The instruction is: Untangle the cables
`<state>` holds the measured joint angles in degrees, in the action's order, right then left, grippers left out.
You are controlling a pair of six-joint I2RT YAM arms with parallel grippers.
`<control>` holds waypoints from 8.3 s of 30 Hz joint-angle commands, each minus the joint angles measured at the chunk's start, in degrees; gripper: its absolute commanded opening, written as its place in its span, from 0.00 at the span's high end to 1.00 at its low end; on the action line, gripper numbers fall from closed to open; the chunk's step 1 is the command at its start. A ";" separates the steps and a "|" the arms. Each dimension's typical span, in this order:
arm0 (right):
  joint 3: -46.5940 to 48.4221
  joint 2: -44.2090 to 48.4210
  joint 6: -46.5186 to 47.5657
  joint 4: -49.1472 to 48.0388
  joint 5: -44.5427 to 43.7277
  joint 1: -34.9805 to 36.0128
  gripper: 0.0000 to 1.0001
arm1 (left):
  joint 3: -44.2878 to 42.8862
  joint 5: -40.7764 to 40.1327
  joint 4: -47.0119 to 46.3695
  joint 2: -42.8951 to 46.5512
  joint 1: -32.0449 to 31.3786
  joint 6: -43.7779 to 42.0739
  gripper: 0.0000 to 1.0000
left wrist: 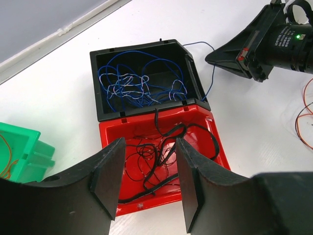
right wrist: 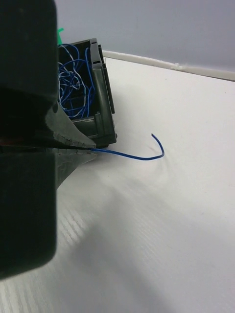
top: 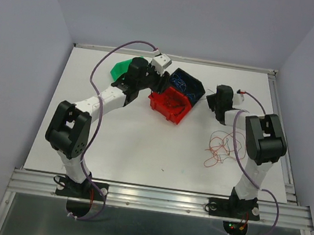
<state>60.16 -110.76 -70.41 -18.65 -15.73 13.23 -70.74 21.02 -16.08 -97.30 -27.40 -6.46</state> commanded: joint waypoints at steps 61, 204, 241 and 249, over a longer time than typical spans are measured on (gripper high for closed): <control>-1.35 34.77 35.08 17.16 -15.55 12.52 0.02 | 5.17 6.66 -4.14 4.05 -10.01 -6.18 0.18; -16.56 24.89 57.40 -31.18 57.04 29.04 0.96 | -23.48 -70.24 -13.47 44.56 -28.41 -48.74 1.00; -37.57 80.88 57.05 -2.97 12.67 28.95 0.00 | -9.42 -5.92 -4.31 8.79 -4.26 -16.92 1.00; -36.43 77.89 56.88 -2.79 11.59 29.04 0.00 | -4.50 5.09 -2.56 6.07 -1.87 -22.70 1.00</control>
<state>23.27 -32.40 -13.32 -21.43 -2.04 42.30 -76.88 18.41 -16.84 -91.48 -29.32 -25.71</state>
